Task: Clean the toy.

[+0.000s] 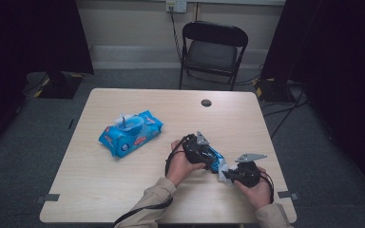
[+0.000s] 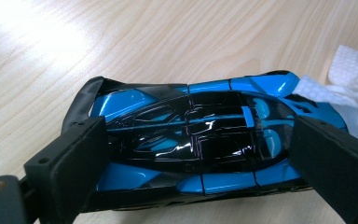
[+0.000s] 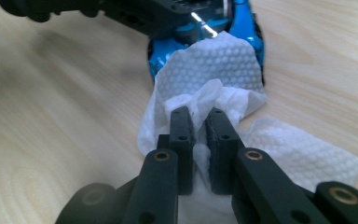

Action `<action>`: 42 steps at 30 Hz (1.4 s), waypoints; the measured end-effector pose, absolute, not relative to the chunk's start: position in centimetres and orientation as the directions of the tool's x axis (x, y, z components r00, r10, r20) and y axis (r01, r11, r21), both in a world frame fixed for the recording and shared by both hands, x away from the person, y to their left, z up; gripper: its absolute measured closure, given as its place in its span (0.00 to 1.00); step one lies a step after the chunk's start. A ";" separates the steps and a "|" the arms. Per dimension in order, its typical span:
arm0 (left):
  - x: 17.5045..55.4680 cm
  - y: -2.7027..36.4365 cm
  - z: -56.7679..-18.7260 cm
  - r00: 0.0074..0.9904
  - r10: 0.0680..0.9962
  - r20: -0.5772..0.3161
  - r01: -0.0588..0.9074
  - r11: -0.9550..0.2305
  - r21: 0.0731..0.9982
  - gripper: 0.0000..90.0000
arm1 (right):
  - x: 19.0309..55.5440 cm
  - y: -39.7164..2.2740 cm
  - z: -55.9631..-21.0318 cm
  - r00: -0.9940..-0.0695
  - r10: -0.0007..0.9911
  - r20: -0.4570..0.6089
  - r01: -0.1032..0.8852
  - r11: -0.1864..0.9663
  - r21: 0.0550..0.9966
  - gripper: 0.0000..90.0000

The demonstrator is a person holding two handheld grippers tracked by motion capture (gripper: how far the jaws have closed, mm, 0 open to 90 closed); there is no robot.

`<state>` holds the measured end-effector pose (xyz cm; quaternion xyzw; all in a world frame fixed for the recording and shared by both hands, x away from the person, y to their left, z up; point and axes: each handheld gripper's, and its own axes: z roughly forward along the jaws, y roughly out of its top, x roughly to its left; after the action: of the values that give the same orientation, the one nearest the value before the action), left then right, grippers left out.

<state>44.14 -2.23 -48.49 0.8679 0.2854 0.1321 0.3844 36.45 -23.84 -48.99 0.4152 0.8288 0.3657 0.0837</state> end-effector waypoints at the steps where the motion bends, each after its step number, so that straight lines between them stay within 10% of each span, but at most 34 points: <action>1: 44.1 -2.2 -48.5 0.802 0.597 0.010 0.394 -0.541 0.743 0.05 | 36.4 -23.8 -49.0 -0.643 0.749 0.158 0.623 0.393 0.676 0.92; 42: 43.9 -2.4 -48.6 0.794 0.608 0.013 0.396 -0.534 0.747 0.04 | 36.2 -21.1 -49.3 -0.707 0.683 0.183 0.585 0.420 0.694 0.92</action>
<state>43.89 -2.41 -48.56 0.8649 0.2902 0.1372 0.3858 36.23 -21.09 -49.25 0.3774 0.8403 0.3840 0.0638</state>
